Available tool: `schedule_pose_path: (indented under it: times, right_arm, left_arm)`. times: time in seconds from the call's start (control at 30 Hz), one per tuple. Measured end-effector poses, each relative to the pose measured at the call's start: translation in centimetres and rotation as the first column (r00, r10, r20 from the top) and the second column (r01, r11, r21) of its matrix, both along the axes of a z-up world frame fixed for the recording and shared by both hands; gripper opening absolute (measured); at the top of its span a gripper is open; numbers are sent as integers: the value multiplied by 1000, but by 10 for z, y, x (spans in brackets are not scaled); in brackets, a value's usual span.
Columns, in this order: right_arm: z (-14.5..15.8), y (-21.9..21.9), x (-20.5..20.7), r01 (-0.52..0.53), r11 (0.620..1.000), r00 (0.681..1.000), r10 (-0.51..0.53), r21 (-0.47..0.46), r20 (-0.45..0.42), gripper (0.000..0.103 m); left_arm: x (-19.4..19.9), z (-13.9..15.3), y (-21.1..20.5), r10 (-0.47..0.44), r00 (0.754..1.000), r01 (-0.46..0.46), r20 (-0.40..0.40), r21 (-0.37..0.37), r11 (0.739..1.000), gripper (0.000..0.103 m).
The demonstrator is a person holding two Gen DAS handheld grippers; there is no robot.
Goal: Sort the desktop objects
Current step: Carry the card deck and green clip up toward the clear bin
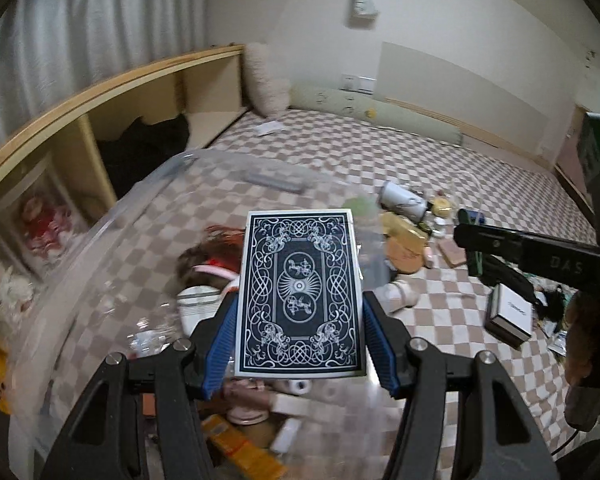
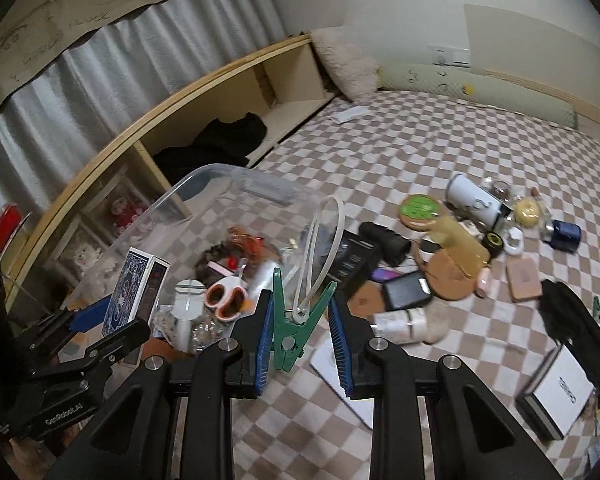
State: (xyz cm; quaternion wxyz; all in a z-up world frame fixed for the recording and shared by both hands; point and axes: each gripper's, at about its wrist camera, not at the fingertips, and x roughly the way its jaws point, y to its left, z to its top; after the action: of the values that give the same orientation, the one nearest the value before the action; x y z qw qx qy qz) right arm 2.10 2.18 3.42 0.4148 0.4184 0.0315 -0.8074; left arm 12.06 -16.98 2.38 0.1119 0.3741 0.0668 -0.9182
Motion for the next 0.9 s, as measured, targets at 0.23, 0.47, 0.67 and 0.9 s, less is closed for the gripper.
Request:
schedule_pose_path:
  times: [0.23, 0.47, 0.67, 0.9]
  right_arm:
    - [3, -35, 14, -47, 999, 999, 47, -8, -20, 28]
    - [-7, -76, 33, -126, 992, 992, 126, 1, 5, 28]
    - [-31, -105, 48, -186, 980, 982, 184, 74, 39, 28]
    - [-49, -121, 61, -238, 962, 970, 230, 131, 75, 28]
  left_arm:
    - [17, -4, -32, 67, 998, -68, 17, 11, 998, 59]
    - [28, -15, -53, 111, 992, -111, 66, 9, 994, 59]
    - [35, -26, -60, 115, 987, -115, 110, -6, 993, 60]
    - [42, -34, -73, 125, 984, -127, 130, 11, 992, 60]
